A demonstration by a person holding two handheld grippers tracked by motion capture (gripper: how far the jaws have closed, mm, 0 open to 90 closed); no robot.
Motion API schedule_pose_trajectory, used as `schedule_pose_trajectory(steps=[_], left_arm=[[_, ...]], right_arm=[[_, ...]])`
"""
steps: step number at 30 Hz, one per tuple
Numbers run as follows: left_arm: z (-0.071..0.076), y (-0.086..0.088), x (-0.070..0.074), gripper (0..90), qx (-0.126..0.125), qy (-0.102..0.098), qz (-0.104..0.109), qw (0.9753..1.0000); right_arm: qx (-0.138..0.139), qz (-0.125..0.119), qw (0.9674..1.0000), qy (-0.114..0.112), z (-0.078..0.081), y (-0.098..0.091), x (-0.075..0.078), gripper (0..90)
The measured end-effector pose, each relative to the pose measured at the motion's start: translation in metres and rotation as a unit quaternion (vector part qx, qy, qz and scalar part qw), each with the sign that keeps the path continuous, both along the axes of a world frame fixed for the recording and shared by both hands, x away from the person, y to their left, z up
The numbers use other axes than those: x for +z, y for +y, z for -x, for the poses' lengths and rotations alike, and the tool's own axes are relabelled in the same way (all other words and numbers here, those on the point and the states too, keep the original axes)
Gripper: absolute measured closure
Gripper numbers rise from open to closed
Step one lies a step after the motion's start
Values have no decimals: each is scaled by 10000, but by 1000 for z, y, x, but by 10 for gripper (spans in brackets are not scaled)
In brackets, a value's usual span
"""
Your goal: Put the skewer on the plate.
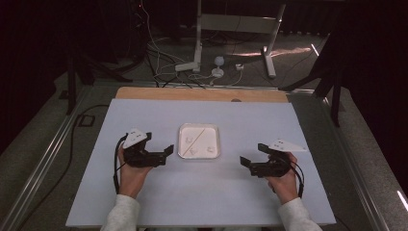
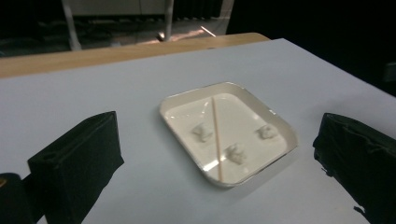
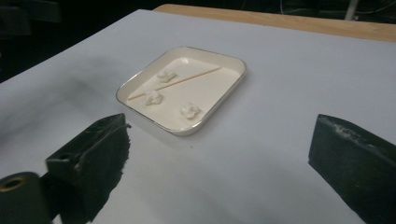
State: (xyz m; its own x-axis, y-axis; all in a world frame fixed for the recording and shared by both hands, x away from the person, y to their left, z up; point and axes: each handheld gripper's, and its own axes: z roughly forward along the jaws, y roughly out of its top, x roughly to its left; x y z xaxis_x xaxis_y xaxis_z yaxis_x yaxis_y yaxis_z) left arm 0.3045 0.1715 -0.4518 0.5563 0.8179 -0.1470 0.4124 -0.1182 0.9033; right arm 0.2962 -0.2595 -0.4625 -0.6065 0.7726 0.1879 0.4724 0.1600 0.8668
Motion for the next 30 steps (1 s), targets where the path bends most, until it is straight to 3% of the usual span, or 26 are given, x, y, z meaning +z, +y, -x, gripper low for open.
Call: schedule_pose_trajectory(steps=[1,6,18,26,30], left_arm=[[5,8,-3,7,100,-141,-9,9999],[18,25,-7,6,179,-321,45,9993],[33,57,-11,6,501,-471,192,9974],[43,67,-12,7,632,-567,316,9959],[43,67,-13,7,639,-545,310,9960]], right_arm=[[-49,10,10000,-39,2,-3,-1,31],[-176,56,9996,-201,7,-16,-5,23],[-387,15,9987,-321,17,-37,-9,22],[-532,-125,9979,-335,20,-49,-10,19],[-611,-77,9974,-371,20,-53,-10,19]])
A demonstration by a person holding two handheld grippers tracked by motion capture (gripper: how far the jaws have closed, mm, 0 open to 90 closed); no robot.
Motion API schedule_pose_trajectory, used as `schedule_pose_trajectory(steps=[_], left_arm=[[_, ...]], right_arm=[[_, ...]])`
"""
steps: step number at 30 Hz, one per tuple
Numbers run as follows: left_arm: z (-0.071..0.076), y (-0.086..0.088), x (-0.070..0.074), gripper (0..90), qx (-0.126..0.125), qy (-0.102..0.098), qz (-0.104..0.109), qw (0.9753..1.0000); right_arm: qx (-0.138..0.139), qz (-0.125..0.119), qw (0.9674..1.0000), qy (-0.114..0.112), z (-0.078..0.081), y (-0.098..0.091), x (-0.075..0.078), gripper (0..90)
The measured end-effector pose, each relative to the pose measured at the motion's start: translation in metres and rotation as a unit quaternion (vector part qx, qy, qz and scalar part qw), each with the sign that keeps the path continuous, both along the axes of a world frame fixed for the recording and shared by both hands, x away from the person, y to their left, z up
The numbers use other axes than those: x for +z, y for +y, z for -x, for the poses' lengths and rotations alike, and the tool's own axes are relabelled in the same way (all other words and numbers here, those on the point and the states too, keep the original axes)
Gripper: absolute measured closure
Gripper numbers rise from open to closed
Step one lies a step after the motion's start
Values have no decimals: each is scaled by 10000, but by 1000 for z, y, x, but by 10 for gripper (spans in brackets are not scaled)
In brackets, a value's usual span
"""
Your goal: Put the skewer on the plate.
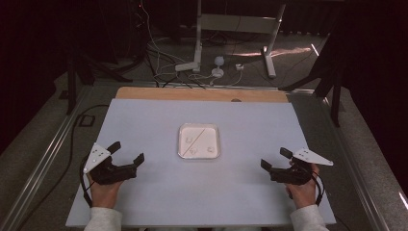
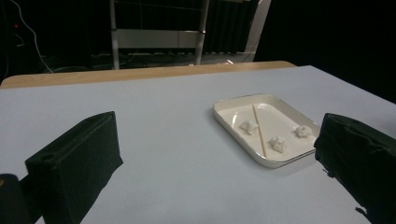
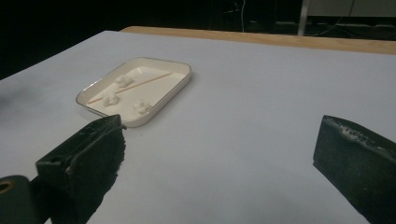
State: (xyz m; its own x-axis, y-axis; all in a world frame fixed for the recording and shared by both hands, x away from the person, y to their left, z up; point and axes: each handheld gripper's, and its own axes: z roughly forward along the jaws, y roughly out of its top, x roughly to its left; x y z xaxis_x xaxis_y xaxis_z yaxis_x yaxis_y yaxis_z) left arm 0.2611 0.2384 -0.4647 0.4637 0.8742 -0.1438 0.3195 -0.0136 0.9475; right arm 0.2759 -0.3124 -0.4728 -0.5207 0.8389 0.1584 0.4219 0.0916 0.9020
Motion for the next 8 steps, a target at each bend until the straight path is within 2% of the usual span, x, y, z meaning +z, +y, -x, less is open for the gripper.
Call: schedule_pose_trajectory(steps=[3,8], left_arm=[[0,-1,-1,7,-17,0,-67,10000],[-2,1,-4,7,20,70,-48,10000]], right_arm=[[-13,-17,10000,12,0,-1,-1,19],[-32,-10,10000,28,0,-2,-2,18]])
